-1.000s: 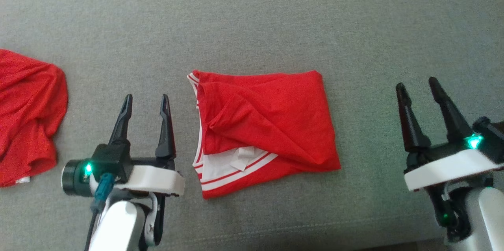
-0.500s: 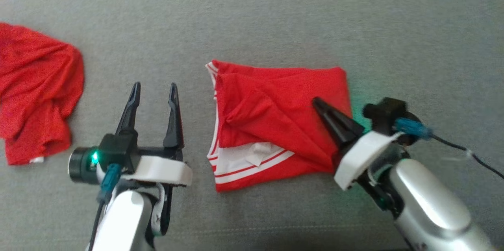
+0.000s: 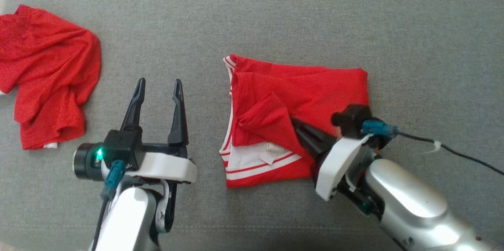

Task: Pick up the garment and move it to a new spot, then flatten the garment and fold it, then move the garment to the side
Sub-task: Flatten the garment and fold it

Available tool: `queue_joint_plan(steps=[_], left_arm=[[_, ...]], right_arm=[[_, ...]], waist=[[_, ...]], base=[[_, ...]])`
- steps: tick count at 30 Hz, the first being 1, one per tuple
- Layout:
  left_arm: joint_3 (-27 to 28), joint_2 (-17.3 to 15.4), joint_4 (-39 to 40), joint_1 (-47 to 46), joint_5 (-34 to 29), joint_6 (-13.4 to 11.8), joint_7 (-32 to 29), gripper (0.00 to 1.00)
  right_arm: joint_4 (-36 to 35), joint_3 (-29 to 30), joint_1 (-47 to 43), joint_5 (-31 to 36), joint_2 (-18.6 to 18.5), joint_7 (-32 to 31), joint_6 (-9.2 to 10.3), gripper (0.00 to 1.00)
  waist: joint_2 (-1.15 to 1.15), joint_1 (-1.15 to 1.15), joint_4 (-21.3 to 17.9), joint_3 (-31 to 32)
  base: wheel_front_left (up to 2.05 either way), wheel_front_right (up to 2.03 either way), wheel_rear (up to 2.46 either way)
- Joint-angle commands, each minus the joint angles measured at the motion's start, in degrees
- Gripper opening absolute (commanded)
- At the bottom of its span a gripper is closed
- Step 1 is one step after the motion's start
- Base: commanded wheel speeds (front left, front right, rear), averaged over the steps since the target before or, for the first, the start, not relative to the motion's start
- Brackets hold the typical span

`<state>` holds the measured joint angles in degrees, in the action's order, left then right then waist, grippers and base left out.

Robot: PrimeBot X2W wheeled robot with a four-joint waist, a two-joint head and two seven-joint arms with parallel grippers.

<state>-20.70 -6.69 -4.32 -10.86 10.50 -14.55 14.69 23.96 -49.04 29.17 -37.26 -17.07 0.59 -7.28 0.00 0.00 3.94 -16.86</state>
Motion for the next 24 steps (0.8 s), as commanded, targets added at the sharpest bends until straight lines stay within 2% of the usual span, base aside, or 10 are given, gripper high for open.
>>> queue_joint_plan(steps=[1,8,14,17,20,21,22,23,24], left_arm=[[1.9,-0.3,1.6,-1.5,-0.5,0.0,0.3,1.00],[2.1,-0.2,1.9,-1.5,-0.8,0.1,0.3,1.00],[2.2,-0.1,2.0,-1.3,-0.8,0.3,0.3,1.00],[2.5,-0.1,1.9,-0.7,-0.8,0.2,0.3,1.00],[3.0,-0.4,1.8,0.1,-0.7,0.0,0.3,1.00],[3.2,-0.5,1.9,0.4,-0.7,-0.1,0.3,1.00],[3.4,-0.7,1.9,0.7,-0.7,-0.1,0.3,1.00],[3.6,-0.8,1.9,0.9,-0.7,-0.2,0.3,1.00],[3.7,-1.0,2.0,1.1,-0.8,-0.3,0.3,1.00]], right_arm=[[-1.6,-1.9,1.3,-1.1,0.0,0.6,-0.21,0.00],[-2.9,-10.1,2.5,-6.3,0.5,0.9,-0.21,0.00],[-3.7,-14.4,3.0,-8.9,0.1,1.4,-0.21,0.00],[-5.8,-13.6,3.5,-9.0,-0.7,6.2,-0.21,0.00],[-8.1,-8.9,2.9,-7.8,-1.8,10.6,-0.21,0.00],[-8.5,-6.3,2.4,-7.2,-2.1,11.4,-0.21,0.11],[-8.7,-3.3,1.6,-6.1,-2.4,12.0,-0.21,0.87],[-8.9,0.0,0.7,-5.1,-2.5,12.5,-0.21,1.00],[-9.0,3.6,-0.4,-3.7,-2.6,12.9,-0.21,1.00]], waist=[[0.00,0.00,-0.2,0.0],[0.00,0.00,-0.8,0.1],[0.00,0.00,-1.2,0.2],[0.00,0.00,-1.6,1.1],[0.00,0.00,-2.2,2.0],[0.00,0.00,-2.4,2.3],[0.00,0.00,-2.7,2.7],[0.00,0.00,-3.0,3.0],[0.00,0.00,-3.2,3.3]], base=[[0.00,0.00,0.00],[0.00,0.00,0.00],[0.00,0.00,0.00],[0.00,0.00,0.00],[0.00,0.00,0.00],[0.00,0.00,0.00],[0.00,0.00,0.00],[0.00,0.00,0.00],[0.00,0.00,0.00]])
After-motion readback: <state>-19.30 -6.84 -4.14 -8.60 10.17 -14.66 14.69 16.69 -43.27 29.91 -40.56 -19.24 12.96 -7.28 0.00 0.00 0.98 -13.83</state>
